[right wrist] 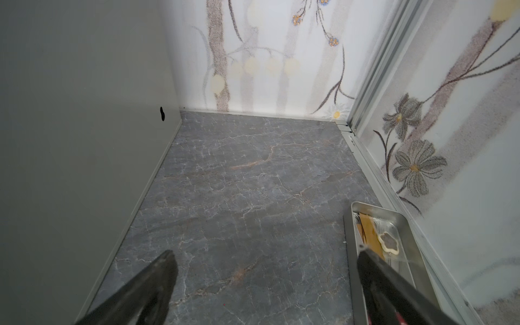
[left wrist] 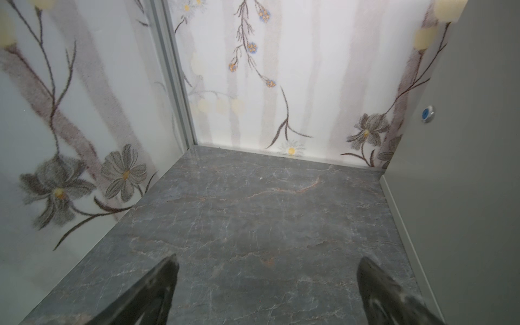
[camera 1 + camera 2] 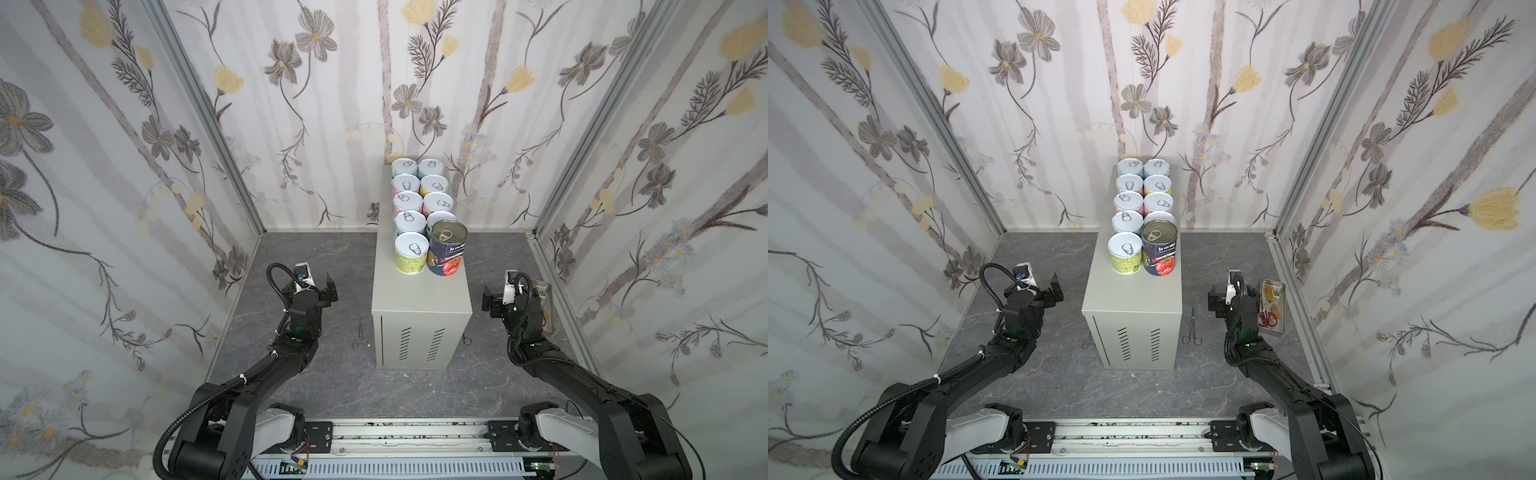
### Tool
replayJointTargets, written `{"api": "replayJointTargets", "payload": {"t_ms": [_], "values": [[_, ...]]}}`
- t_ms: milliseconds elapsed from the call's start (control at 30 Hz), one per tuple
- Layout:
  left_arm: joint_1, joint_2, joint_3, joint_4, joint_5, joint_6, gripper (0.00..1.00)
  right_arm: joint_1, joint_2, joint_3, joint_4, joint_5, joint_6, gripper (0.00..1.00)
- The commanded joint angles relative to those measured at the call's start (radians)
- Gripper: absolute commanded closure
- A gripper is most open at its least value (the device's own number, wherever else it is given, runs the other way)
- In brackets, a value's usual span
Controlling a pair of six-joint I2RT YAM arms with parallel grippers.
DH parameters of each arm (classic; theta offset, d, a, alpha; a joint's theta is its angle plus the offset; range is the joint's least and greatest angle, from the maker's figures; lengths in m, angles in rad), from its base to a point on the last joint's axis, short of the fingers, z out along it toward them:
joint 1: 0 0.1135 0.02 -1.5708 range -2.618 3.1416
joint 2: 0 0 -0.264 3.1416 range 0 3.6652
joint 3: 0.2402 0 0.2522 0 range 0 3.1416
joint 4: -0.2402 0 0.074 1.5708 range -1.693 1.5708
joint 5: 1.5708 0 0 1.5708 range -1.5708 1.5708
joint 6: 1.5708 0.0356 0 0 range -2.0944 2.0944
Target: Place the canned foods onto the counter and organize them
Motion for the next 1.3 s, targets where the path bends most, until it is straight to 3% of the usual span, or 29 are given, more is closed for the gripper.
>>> {"api": "replayJointTargets", "payload": {"t_ms": [0,267,567,800,967,1133,1267], "values": [[0.002,0.027,-0.043,0.177,-0.075,-0.012,0.0,-0.006,0.028,-0.052,0.198,0.046,0.002,0.0],[0.025,0.13,-0.168,0.43,-0.06,0.016,0.0,-0.032,0.134,-0.145,0.413,0.081,0.045,0.0],[0.081,0.198,-0.252,0.659,-0.013,0.051,0.0,-0.041,0.163,-0.125,0.424,0.079,0.024,0.0],[0.119,0.35,-0.261,0.84,0.055,0.058,0.0,-0.046,0.235,-0.081,0.455,0.059,0.005,0.0],[0.172,0.423,-0.275,0.929,0.153,0.024,0.0,-0.05,0.273,-0.072,0.49,0.054,-0.017,0.0],[0.206,0.378,-0.169,0.645,0.24,-0.001,0.0,-0.055,0.313,-0.046,0.489,0.046,-0.024,0.0],[0.229,0.386,-0.156,0.641,0.273,-0.016,0.0,-0.062,0.326,-0.039,0.483,0.036,-0.02,0.0]]}}
